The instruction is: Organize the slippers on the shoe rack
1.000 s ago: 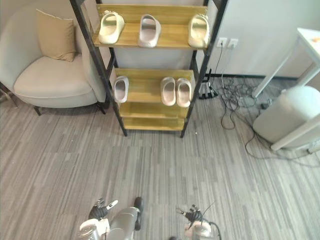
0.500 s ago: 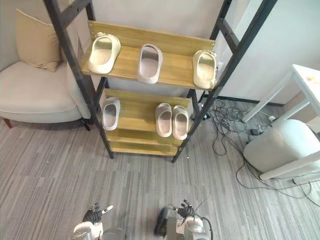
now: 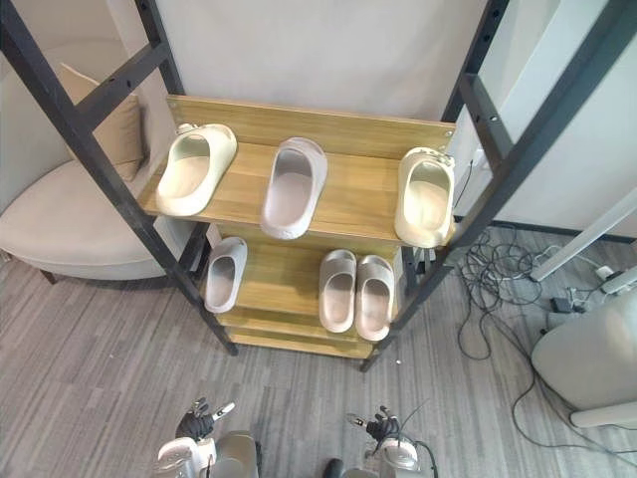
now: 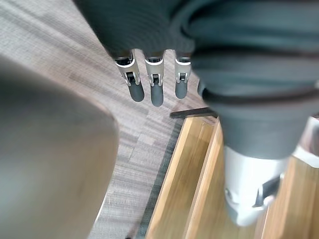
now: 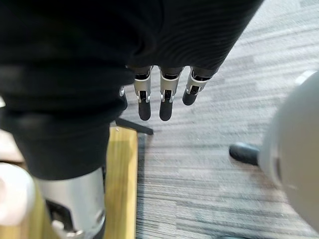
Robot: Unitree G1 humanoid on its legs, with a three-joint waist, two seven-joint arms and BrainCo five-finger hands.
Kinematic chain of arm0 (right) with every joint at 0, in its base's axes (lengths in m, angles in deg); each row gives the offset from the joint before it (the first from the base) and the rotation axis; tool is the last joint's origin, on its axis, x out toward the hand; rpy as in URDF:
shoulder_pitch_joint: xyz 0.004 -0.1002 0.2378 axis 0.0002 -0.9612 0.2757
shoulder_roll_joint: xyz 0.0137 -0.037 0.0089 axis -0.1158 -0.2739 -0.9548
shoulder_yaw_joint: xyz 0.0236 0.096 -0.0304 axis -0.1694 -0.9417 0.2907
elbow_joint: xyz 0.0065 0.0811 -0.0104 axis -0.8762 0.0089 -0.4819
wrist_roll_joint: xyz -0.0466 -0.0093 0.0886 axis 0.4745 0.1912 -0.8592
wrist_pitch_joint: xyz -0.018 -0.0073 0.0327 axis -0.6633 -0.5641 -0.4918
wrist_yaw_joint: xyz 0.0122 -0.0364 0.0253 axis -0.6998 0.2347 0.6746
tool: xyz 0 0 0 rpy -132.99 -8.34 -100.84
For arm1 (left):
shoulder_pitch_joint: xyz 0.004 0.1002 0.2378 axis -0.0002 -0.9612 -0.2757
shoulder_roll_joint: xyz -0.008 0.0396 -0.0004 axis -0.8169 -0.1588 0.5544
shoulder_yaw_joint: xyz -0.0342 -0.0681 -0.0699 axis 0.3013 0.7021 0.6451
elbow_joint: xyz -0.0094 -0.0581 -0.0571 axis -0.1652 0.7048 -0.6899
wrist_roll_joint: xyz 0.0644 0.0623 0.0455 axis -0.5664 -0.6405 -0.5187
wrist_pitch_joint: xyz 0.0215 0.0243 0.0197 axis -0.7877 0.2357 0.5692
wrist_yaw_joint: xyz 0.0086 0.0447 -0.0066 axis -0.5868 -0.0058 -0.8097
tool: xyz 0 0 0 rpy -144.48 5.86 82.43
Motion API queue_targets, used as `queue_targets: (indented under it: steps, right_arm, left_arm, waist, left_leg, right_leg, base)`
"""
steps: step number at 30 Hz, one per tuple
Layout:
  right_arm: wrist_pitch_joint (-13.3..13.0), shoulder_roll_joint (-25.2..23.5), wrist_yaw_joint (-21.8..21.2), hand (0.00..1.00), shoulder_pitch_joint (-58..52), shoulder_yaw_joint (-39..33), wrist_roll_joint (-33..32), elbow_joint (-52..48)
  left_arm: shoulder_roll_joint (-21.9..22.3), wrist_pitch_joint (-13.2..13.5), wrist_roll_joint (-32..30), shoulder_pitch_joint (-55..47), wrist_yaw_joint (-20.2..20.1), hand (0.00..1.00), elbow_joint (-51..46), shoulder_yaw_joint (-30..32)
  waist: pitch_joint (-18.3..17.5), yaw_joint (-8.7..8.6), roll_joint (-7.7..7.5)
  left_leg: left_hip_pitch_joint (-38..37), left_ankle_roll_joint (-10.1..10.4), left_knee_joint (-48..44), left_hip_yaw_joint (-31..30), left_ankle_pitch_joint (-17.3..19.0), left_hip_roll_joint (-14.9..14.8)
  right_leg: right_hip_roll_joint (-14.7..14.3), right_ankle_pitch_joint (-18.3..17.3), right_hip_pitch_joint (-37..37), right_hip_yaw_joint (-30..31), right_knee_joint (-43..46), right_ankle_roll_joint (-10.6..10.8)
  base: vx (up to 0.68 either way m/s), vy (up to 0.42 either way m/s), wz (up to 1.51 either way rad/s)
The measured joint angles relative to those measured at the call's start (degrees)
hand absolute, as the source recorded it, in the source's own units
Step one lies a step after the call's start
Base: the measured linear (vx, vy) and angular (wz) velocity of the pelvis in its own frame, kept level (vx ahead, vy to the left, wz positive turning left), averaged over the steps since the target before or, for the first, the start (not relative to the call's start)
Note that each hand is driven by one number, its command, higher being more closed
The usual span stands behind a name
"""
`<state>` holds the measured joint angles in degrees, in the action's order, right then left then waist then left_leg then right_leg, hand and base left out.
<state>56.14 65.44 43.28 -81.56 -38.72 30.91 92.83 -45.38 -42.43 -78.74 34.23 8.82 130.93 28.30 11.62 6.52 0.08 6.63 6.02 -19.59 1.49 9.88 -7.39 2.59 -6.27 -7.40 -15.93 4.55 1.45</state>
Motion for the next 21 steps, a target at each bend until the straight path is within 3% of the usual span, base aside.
queue_targets:
  steps: [1, 5, 8, 14, 18, 20, 21]
  right_arm:
    - [0.0, -0.4, 0.01, 0.0, -0.22, -0.02, 0.0, 0.0]
    - [-0.02, -1.51, -0.21, 0.0, -0.36, 0.35, 0.07, -0.03]
    - [-0.04, -1.2, -0.33, 0.0, -1.14, 0.53, 0.12, -0.04]
    - [-0.05, 0.02, 0.1, 0.0, -2.02, 5.26, 0.14, -2.4]
    - [-0.26, 0.07, 1.15, 0.0, -6.07, 9.2, 0.25, -17.51]
    - [-0.37, 0.14, 1.33, 0.0, -10.6, 10.08, 0.41, -28.12]
    - [-0.79, 0.19, 1.31, 0.0, -14.95, 10.51, 2.01, -39.06]
  left_arm:
    - [-0.64, 0.0, 0.04, 0.19, -0.02, 0.0, -0.03, -0.37]
    - [-1.28, 0.03, -0.07, 0.34, -0.07, 0.0, 0.91, -0.46]
    - [-2.4, 0.0, -0.96, 0.34, -0.29, 0.0, 1.8, -2.55]
    - [-2.96, 0.03, -1.12, 0.22, -0.24, 0.0, 2.13, -4.31]
    - [-3.03, 0.12, -1.08, -0.36, 0.13, 0.0, 2.06, -3.86]
    - [-3.03, 0.16, -1.06, -0.77, 0.28, 0.0, 2.05, -3.12]
    - [-3.03, 0.28, -1.08, -1.49, 0.42, 0.0, 1.97, -1.96]
  waist:
    - [-0.11, -0.09, -0.9]
    - [-0.42, -0.05, -2.21]
    - [-1.53, -0.55, -2.51]
    - [-2.25, -1.07, -3.1]
    - [-2.59, -1.97, -3.23]
    - [-3.17, -2.46, -3.57]
    - [-3.49, -2.67, -3.63]
  left_leg:
    - [-0.3, -0.12, 0.32, 0.67, -0.06, 0.76]
    - [-3.87, -1.02, 2.62, 2.41, 0.17, 2.96]
    - [-5.82, -2.24, 5.69, 2.72, -0.69, 4.18]
    - [-6.97, -2.45, 8.7, 2.59, -2.31, 4.9]
    - [-7.04, -2.59, 9.49, 3.12, -2.88, 4.83]
    - [-7.14, -2.64, 10.05, 4.02, -3.09, 4.72]
    - [-7.72, -2.69, 10.9, 4.53, -3.39, 4.8]
  right_leg:
    - [1.08, -0.4, -0.01, 0.01, 0.1, 0.69]
    - [3.43, -0.53, -1.38, 1.12, 0.02, 2.02]
    - [4.45, -0.88, -1.65, 1.44, -0.15, 2.59]
    - [4.67, -0.97, -1.34, 1.81, -0.18, 2.75]
    - [4.59, -0.7, -0.46, 2.9, 0.16, 2.86]
    - [4.55, -0.44, 0.19, 3.86, 0.14, 2.87]
    - [4.59, -0.28, 0.38, 4.47, 0.12, 2.89]
  base:
    - [0.15, 0.177, 0.07]
    - [0.1, 0.116, -0.13]
    - [0.03, 0.012, -0.07]
    - [-0.01, -0.006, 0.0]
    - [-0.02, -0.004, -0.1]
    - [-0.02, 0.008, -0.21]
    - [0.0, 0.01, -0.19]
